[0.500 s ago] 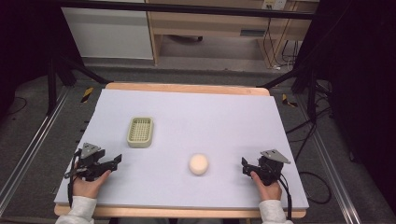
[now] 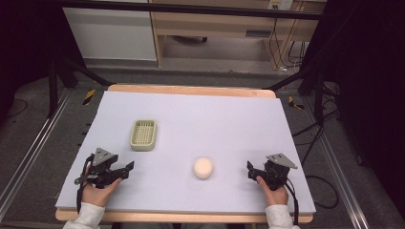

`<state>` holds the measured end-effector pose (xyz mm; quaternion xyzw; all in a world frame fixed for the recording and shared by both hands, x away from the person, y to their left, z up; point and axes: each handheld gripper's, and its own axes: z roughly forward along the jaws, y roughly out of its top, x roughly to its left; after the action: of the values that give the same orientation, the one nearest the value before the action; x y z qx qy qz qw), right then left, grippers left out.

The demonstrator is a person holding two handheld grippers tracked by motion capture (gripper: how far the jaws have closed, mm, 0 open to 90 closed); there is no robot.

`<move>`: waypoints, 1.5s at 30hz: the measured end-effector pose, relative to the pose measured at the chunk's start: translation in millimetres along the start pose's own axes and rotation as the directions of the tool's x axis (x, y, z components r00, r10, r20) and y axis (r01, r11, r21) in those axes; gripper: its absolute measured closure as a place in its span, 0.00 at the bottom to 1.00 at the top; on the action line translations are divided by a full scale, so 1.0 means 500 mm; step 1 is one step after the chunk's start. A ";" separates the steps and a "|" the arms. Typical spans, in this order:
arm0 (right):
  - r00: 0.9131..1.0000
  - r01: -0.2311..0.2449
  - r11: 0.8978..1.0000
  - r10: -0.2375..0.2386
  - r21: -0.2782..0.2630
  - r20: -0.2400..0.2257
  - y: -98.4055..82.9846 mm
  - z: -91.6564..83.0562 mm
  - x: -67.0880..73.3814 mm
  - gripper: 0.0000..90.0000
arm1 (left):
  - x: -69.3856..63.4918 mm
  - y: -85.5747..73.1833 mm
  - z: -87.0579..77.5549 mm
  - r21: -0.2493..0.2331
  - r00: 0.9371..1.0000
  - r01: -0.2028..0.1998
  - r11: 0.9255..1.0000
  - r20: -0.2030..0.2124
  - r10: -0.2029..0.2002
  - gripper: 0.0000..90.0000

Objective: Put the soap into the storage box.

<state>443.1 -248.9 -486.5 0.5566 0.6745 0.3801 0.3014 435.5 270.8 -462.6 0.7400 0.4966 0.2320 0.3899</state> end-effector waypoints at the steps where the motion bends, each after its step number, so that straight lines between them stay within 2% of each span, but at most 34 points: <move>1: 1.000 0.002 1.000 -0.002 -0.001 0.002 0.000 0.000 0.000 0.05 | -0.002 0.000 0.000 -0.002 1.000 -0.003 1.000 0.001 0.003 0.33; 11: 1.000 0.004 1.000 -0.004 0.000 0.001 0.000 0.000 0.001 0.05 | -0.023 0.006 0.005 0.013 0.999 -0.030 0.999 0.028 0.030 0.34; 20: 1.000 0.004 1.000 -0.004 0.001 -0.001 0.000 0.000 0.000 0.05 | -0.037 0.011 0.008 0.011 0.998 -0.037 0.999 0.049 0.036 0.34; 33: 1.000 0.002 1.000 -0.002 0.006 -0.003 0.000 0.001 0.000 0.05 | -0.057 0.023 0.014 0.018 0.994 -0.064 0.998 0.085 0.063 0.34; 45: 1.000 -0.001 1.000 0.001 0.010 -0.002 0.000 0.001 0.000 0.05 | -0.073 0.030 0.018 0.018 0.992 -0.077 0.997 0.100 0.075 0.32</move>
<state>443.8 -248.9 -486.8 0.5578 0.6764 0.3775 0.2979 436.0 231.2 -454.0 0.7733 0.4504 0.2041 0.3968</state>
